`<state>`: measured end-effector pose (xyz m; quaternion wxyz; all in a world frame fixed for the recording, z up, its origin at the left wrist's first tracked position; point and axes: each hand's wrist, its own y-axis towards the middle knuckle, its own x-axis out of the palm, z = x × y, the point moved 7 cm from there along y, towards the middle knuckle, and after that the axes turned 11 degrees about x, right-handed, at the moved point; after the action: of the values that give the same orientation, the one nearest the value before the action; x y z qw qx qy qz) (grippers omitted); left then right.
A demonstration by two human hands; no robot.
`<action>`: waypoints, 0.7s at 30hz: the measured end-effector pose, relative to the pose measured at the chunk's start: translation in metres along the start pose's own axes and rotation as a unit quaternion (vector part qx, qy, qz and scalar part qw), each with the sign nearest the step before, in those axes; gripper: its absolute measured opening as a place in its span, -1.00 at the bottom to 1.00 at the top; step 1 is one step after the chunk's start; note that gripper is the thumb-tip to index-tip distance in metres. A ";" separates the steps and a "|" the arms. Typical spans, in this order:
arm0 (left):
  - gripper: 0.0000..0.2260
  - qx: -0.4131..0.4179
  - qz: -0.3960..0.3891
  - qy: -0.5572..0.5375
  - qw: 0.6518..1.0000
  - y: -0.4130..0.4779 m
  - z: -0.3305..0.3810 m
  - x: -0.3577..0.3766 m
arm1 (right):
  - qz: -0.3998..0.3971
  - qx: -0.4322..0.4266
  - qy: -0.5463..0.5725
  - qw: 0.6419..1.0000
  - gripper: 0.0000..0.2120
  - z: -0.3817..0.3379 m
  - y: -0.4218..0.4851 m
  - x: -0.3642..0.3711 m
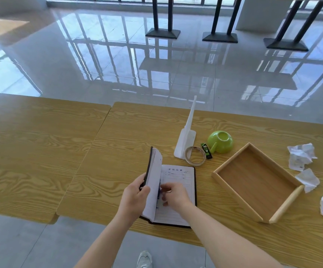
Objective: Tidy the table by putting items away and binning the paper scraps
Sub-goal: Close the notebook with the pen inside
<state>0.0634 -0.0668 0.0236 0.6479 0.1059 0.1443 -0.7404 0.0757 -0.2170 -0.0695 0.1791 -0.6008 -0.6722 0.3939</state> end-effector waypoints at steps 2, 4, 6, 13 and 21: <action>-0.62 0.000 -0.010 0.007 1.000 -0.001 0.003 0.005 | -0.014 0.009 0.033 0.999 -0.61 0.004 0.000 -0.003; -0.60 0.003 -0.021 0.013 1.000 -0.001 0.006 0.012 | -0.014 0.015 0.065 0.998 -0.65 0.009 -0.001 -0.010; -0.61 0.009 -0.027 0.028 0.999 0.000 0.008 0.019 | -0.007 0.011 0.080 0.997 -0.70 0.013 -0.001 -0.019; -0.60 0.089 -0.016 0.153 0.984 -0.001 0.022 0.047 | 0.102 0.008 0.117 0.988 -0.86 0.045 -0.012 -0.081; -0.50 0.079 -0.046 0.345 0.934 -0.002 0.014 0.115 | 0.130 0.044 0.110 0.984 -0.75 0.068 -0.022 -0.111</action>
<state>0.0463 -0.1787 -0.0033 0.5130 0.3987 0.3050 -0.6964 0.0360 -0.3429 -0.0697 0.2257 -0.7140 -0.5466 0.3748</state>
